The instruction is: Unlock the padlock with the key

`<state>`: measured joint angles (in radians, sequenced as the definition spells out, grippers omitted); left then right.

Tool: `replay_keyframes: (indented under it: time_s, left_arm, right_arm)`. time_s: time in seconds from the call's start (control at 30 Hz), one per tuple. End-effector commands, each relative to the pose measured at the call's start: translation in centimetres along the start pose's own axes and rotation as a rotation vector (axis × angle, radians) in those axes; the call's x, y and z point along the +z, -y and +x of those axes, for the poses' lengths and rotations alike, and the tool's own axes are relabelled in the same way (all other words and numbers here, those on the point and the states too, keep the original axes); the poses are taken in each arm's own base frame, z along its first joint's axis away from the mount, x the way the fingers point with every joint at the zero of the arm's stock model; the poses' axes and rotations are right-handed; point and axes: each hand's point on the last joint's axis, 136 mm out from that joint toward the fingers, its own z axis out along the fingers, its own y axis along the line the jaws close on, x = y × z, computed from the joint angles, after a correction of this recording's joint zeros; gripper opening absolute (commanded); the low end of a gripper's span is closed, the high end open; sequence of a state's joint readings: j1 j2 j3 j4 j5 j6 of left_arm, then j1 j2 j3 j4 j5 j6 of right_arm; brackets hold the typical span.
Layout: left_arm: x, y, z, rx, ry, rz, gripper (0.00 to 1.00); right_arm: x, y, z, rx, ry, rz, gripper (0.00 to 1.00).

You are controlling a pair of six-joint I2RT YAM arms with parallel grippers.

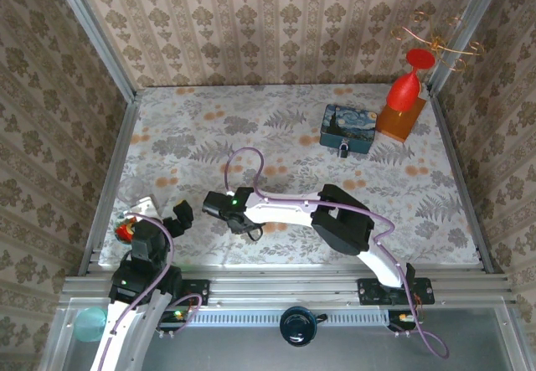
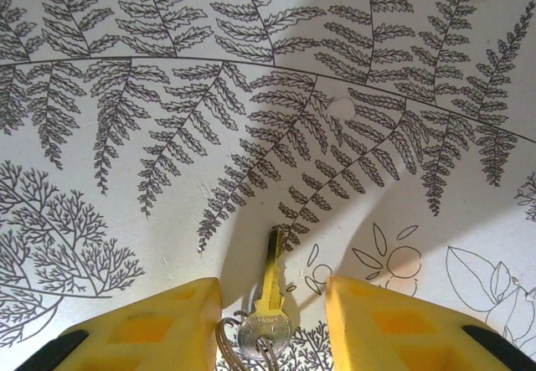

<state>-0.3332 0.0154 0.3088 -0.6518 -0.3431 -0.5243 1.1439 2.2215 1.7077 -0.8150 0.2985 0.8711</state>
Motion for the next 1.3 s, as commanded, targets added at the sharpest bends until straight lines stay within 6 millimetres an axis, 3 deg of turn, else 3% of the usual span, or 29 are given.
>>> replay_keyframes:
  time_s: [0.0,0.33,0.6,0.73,0.9,1.13,1.27]
  left_arm:
    - [-0.4,-0.2,-0.7,-0.016,0.029,-0.011,1.00]
    - [-0.4,-0.3,-0.7,-0.016,0.031,-0.017,1.00]
    - [-0.2,-0.4,-0.6,-0.017,0.030,-0.019,1.00]
    - [-0.1,-0.3,-0.5,-0.019,0.030,-0.016,1.00]
    - [0.1,-0.1,-0.5,-0.023,0.034,-0.005,1.00]
    - [0.3,1.0,-0.4,-0.013,0.028,0.050,1.00]
    - [0.5,4.1,-0.2,0.011,0.011,0.219,0.98]
  right_arm:
    - [0.1,1.5,1.7,-0.028,-0.036,0.087,0.40]
    - [0.4,0.9,2.5,-0.074,-0.055,0.107,0.39]
    - [-0.6,1.4,1.6,-0.060,0.002,0.111,0.18]
    - [-1.8,2.1,0.7,-0.020,0.075,0.092,0.14]
    - [-2.6,2.0,-0.4,0.094,0.148,-0.054,0.05]
    - [-5.0,2.3,-2.5,0.148,0.237,-0.194,0.02]
    - [-6.2,2.5,-3.1,0.207,0.236,-0.274,0.00]
